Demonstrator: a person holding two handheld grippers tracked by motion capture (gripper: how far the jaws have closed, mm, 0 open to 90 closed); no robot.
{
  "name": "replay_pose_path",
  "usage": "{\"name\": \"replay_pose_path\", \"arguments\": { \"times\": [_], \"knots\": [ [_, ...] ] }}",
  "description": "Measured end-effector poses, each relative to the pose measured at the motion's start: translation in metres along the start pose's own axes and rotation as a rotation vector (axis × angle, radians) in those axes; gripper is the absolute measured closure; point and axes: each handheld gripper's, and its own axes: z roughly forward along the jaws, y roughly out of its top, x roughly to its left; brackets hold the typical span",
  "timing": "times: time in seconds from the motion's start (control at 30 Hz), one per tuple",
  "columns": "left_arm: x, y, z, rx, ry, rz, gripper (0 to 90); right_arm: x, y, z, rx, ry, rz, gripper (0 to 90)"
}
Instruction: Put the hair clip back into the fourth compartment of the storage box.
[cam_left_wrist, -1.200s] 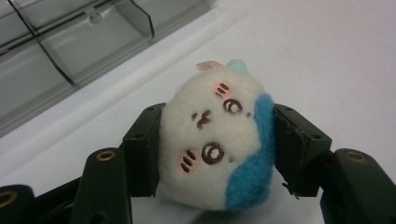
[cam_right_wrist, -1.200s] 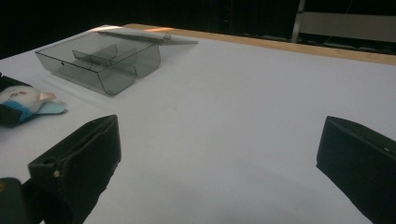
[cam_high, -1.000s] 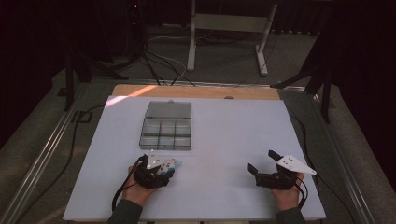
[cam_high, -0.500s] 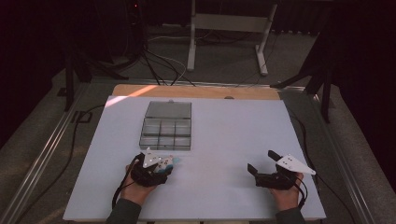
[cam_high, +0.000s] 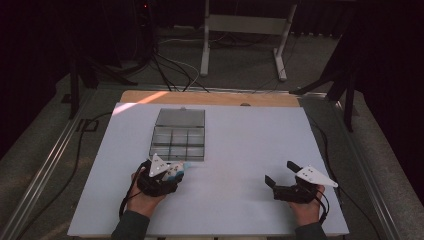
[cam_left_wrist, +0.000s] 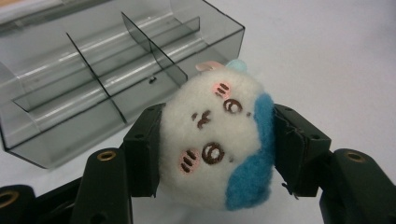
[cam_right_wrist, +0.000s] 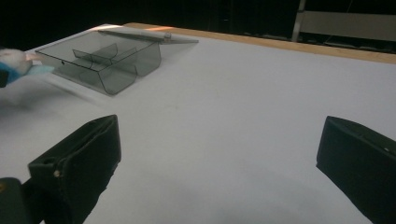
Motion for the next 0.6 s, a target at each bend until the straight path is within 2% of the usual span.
{"name": "replay_pose_path", "arguments": {
  "times": [0.6],
  "knots": [
    [0.011, 0.020, -0.014, -0.048, 0.041, 0.002, 42.1, 0.000, 0.000, 0.001, 0.004, 0.001, -0.003, 0.0]
  ]
}}
